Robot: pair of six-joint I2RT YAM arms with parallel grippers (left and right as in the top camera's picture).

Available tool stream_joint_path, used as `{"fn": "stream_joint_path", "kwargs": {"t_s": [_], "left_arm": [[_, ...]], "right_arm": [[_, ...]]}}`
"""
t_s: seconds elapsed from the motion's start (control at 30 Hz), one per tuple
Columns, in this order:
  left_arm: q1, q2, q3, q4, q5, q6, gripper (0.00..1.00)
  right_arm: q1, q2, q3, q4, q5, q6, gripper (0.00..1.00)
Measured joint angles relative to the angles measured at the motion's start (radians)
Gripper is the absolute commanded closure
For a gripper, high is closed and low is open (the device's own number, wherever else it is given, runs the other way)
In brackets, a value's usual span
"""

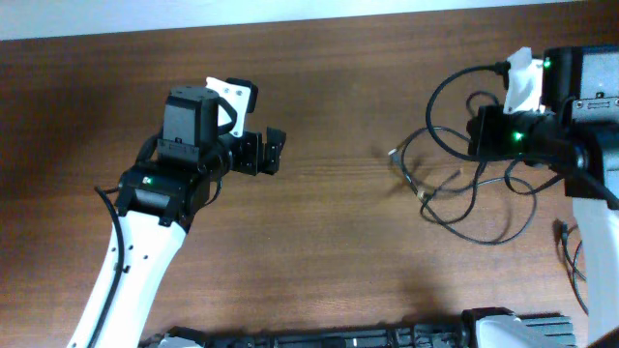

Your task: Untangle cables

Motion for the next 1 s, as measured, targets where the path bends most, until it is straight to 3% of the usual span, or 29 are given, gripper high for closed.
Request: {"fn": "stream_joint_path", "kwargs": {"t_s": [0.23, 0.37, 0.5, 0.63, 1.0], "left_arm": [[0.000, 0.000, 0.000, 0.000, 0.000, 0.000, 0.01], [0.000, 0.000, 0.000, 0.000, 0.000, 0.000, 0.01], [0.000, 0.000, 0.000, 0.000, 0.000, 0.000, 0.01], [0.000, 0.000, 0.000, 0.000, 0.000, 0.000, 0.01], [0.000, 0.000, 0.000, 0.000, 0.000, 0.000, 0.01]], "right_arm": [[0.000, -0.070, 0.080, 0.216, 0.006, -0.008, 0.96], [0.000, -0.116, 0.126, 0.272, 0.016, -0.123, 0.96], [0.000, -0.113, 0.134, 0.209, 0.067, -0.234, 0.96], [0.000, -0.054, 0.135, 0.111, 0.091, -0.261, 0.96], [0.000, -0.023, 0.135, 0.085, 0.090, -0.262, 0.96]]}}
